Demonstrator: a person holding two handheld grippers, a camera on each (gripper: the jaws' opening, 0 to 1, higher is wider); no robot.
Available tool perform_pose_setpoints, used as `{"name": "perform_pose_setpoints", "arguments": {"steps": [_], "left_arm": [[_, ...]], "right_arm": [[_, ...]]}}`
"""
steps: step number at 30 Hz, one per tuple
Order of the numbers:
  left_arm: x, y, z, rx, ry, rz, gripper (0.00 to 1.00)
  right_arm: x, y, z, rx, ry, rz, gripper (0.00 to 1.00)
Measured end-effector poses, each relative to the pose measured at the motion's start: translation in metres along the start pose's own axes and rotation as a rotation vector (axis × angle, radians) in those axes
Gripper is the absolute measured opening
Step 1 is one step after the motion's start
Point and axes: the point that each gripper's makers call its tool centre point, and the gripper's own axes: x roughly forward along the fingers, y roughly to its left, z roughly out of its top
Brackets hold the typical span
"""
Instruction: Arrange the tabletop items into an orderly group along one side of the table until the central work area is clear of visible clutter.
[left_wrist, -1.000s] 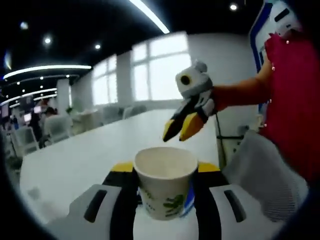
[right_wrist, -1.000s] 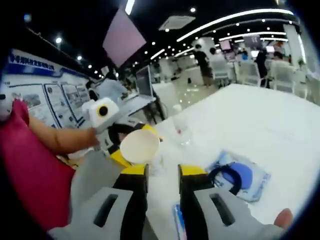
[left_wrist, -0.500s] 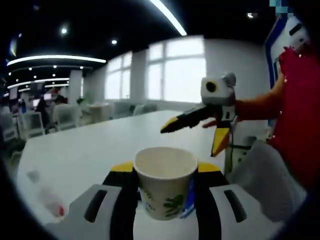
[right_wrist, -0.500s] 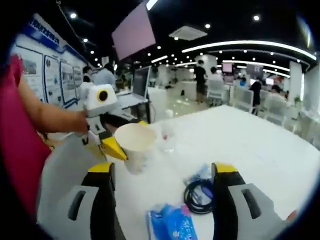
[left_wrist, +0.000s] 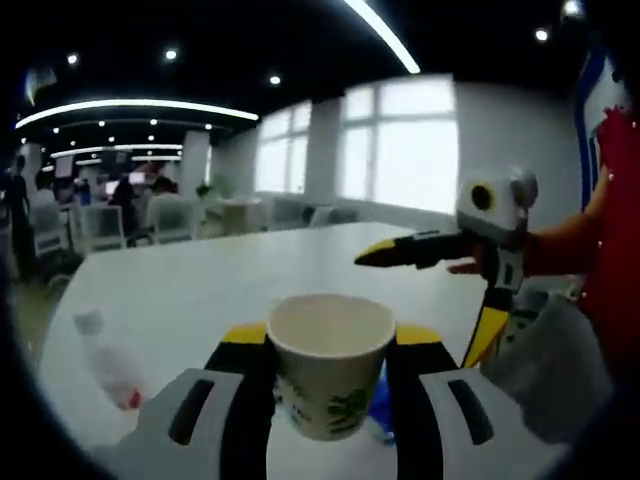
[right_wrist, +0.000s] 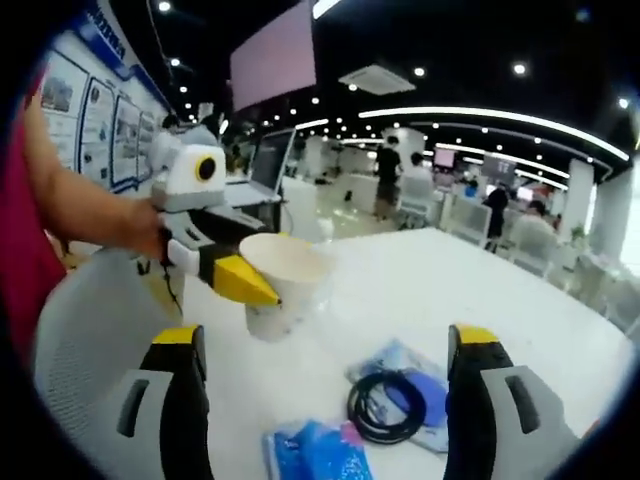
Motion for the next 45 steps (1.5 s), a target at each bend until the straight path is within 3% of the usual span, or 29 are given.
{"name": "perform_pose_setpoints", "arguments": {"steps": [4, 6, 10, 14, 22, 28, 38, 45], "left_arm": [[0.006, 0.017, 0.002, 0.005, -0.020, 0.090, 0.41], [0.012, 0.031, 0.005, -0.035, -0.043, 0.154, 0.41], [0.027, 0.043, 0.003, -0.046, -0.052, 0.195, 0.41], [0.039, 0.055, -0.007, -0.018, -0.032, 0.237, 0.41], [0.049, 0.095, -0.033, -0.069, -0.034, 0.353, 0.41], [0.058, 0.117, -0.049, -0.056, -0.013, 0.409, 0.41], [0.065, 0.130, -0.081, -0.050, 0.012, 0.448, 0.41], [0.063, 0.145, -0.092, -0.058, 0.007, 0.485, 0.41]], "right_arm": [[0.006, 0.001, -0.003, 0.007, 0.001, 0.015, 0.99], [0.010, 0.002, -0.003, 0.007, -0.003, 0.025, 0.99], [0.014, 0.004, -0.002, 0.009, -0.013, 0.043, 0.99], [0.016, 0.001, -0.004, 0.012, -0.016, 0.049, 0.99], [0.022, -0.001, -0.008, 0.029, -0.019, 0.065, 0.96], [0.029, 0.000, -0.007, 0.041, -0.026, 0.072, 0.94], [0.031, 0.000, -0.010, 0.046, -0.015, 0.080, 0.92], [0.029, -0.003, -0.013, 0.061, -0.004, 0.068, 0.90]]}}
